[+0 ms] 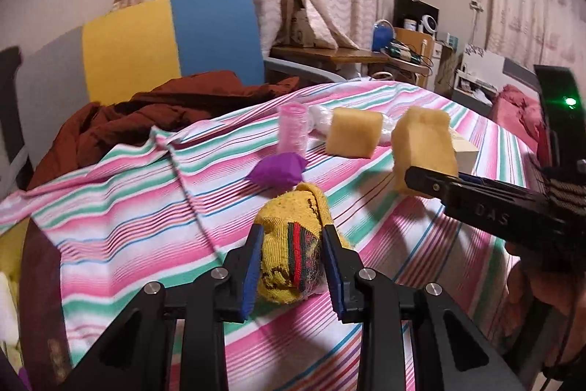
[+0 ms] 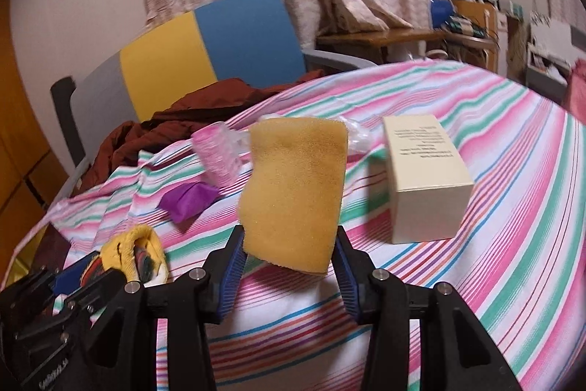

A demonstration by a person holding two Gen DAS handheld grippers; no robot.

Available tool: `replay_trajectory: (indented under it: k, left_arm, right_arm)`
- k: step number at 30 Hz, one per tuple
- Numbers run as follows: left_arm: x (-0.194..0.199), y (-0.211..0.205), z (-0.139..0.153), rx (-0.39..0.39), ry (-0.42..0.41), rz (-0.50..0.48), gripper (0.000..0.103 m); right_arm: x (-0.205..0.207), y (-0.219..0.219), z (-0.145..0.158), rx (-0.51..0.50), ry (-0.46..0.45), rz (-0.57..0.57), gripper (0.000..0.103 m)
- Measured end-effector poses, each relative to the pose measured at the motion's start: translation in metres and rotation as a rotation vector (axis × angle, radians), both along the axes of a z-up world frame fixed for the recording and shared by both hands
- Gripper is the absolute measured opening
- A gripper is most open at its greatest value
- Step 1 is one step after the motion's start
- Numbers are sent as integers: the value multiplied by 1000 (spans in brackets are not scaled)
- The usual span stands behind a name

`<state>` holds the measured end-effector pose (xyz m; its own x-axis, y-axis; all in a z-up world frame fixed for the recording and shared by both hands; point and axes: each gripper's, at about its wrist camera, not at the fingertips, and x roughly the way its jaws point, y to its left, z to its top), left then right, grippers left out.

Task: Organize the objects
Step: 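Carry the knitted pouch and yellow sponge into the gold tray and release both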

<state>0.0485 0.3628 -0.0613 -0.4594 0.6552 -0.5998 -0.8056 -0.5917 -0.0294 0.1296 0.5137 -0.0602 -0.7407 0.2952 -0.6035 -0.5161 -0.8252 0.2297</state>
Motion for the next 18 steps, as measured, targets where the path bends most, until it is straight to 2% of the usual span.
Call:
replay_trajectory:
  k: [8, 18]
  left_arm:
    - [5, -32, 4, 18, 2, 57, 32]
    - [25, -74, 18, 84, -11, 59, 32]
  right_arm:
    - [5, -30, 2, -50, -29, 67, 46]
    - [4, -68, 13, -83, -29, 159, 46]
